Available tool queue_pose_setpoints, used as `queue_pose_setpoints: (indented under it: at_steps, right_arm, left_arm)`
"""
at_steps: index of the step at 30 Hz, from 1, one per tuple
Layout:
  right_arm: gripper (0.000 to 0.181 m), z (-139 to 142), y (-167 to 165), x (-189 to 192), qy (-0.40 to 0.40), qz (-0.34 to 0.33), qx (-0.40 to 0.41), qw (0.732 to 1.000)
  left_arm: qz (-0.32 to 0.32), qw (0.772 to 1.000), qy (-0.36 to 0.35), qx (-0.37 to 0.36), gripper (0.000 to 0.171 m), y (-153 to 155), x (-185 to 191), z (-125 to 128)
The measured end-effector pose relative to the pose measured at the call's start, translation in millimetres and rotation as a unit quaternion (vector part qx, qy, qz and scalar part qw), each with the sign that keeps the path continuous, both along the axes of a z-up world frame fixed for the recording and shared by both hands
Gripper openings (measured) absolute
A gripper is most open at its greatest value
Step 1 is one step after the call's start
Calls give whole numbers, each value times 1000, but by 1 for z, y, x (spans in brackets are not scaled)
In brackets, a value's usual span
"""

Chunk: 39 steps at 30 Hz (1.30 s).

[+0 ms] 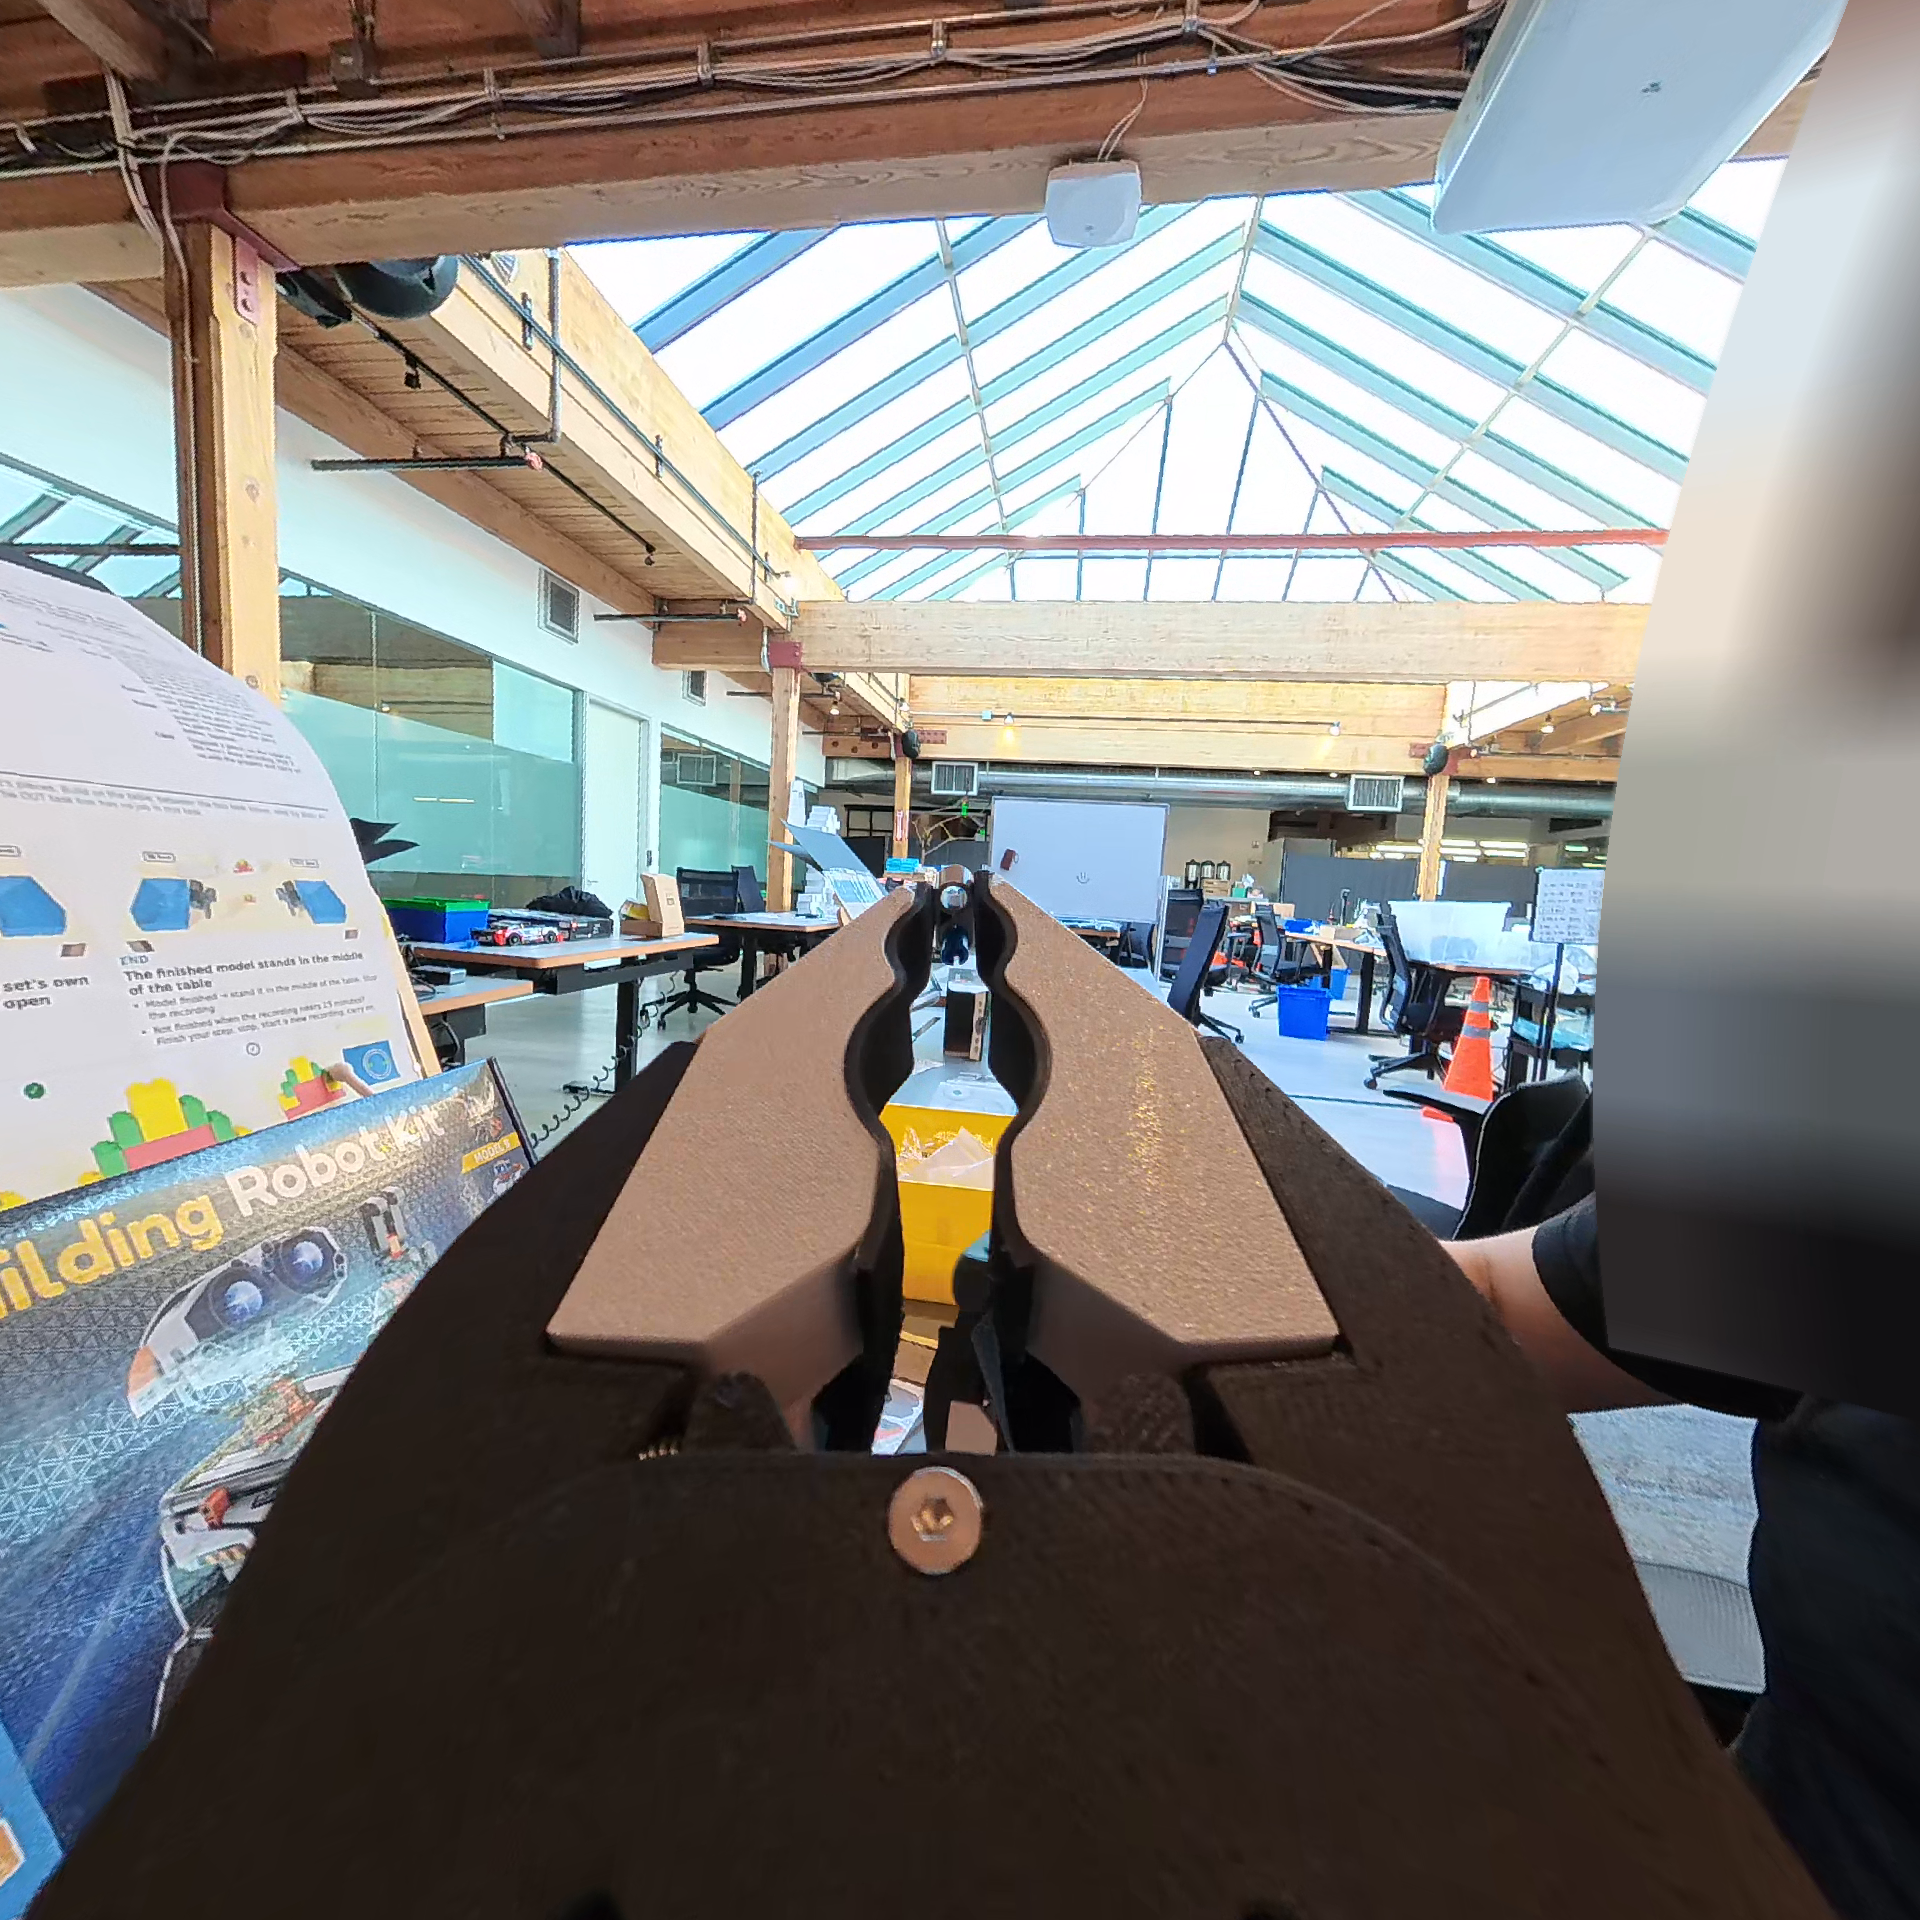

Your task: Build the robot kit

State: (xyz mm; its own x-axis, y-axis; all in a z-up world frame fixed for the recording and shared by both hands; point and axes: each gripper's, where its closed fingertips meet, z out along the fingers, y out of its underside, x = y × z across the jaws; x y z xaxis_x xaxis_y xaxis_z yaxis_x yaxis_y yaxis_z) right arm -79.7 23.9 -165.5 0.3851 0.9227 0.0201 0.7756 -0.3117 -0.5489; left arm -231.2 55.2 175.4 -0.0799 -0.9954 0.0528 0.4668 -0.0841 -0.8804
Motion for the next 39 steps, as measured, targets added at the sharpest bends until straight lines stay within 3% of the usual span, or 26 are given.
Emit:
queue_pose_setpoints:
  at_steps: [8,11,14,18,20,22,28,31,35,39]
  right_arm:
    - [1,2,7,-28,36,16,15,999]
    - [2,16,14,-18,55,-5,42,998]
    - [5,37,8,-18,127,-8,52,991]
    - [7,53,-6,-22,161,49,145,975]
    - [15,56,-4,-20,157,35,177,971]
    - [24,55,-4,-18,160,18,169,972]
    - [26,25,10,-2,88,17,113,990]
    - [27,26,16,-4,91,76,128,985]
    - [19,13,4,-10,103,162,65,979]
    - [15,12,7,-16,116,194,44,973]
  left_arm:
    - [1,1000,-4,-1,5,0,-3,1]
    - [3,1000,-7,-1,5,1,-6,2]
    - [5,1000,-12,-1,5,2,-10,4]
    - [9,1000,-16,-2,5,4,-14,5]
    - [10,1000,-18,-3,5,5,-15,5]
    - [11,1000,-18,-3,5,4,-16,5]
    - [11,1000,-13,0,5,2,-13,5]
    - [10,1000,-7,1,5,1,-9,4]
    - [9,1000,3,-1,5,2,-3,0]
    - [7,1000,16,-3,5,4,5,-5]
